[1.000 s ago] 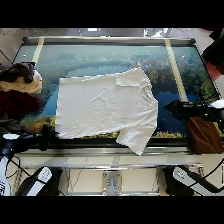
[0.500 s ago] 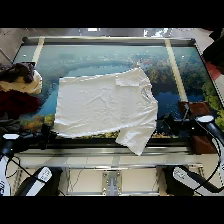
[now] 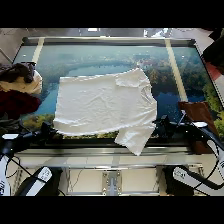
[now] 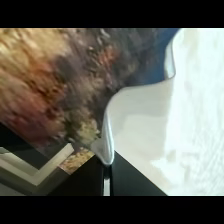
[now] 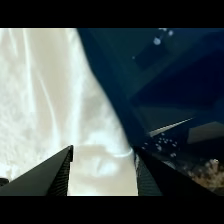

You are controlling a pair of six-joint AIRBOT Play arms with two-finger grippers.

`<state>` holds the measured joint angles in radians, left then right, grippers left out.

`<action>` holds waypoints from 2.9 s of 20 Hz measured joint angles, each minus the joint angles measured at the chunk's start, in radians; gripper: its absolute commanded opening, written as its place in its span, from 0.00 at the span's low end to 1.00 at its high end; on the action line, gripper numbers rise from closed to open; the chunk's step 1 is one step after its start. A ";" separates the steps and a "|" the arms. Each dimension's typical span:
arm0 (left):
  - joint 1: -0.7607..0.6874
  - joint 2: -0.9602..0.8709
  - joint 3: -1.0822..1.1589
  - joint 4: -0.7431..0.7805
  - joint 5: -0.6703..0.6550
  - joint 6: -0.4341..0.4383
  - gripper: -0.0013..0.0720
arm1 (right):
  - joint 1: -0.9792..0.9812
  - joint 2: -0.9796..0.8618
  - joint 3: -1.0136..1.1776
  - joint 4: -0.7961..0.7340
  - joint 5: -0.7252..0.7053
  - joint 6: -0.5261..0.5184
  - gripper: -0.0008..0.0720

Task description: Fold the shirts.

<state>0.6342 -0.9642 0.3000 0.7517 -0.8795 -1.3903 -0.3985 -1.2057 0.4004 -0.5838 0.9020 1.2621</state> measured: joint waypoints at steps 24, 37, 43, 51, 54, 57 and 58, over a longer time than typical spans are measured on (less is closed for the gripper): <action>0.028 0.583 1.161 0.276 -0.293 0.133 0.03 | 0.184 0.727 1.182 -0.287 0.408 0.160 0.03; -0.350 -0.174 1.061 0.307 -0.232 0.144 0.03 | 0.243 -0.026 1.156 -0.368 0.382 0.024 0.03; -0.503 -0.530 1.128 0.484 0.085 0.114 0.03 | 0.298 -0.415 1.180 -0.316 0.063 -0.002 0.03; -0.533 -0.638 1.168 0.597 -0.033 0.096 0.03 | 0.322 -0.506 1.233 -0.455 0.131 0.046 0.03; -0.537 -0.644 1.117 0.621 -0.091 0.096 0.03 | 0.332 -0.482 1.156 -0.553 0.187 0.083 0.03; -0.539 -0.648 1.054 0.631 -0.116 0.096 0.03 | 0.336 -0.473 1.043 -0.594 0.187 0.100 0.03; -0.540 -0.649 1.041 0.634 -0.119 0.096 0.03 | 0.336 -0.472 1.007 -0.598 0.180 0.103 0.03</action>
<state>0.0940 -1.6135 1.3407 1.3853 -0.9985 -1.2945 -0.0620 -1.6775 1.4078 -1.1816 1.0817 1.3655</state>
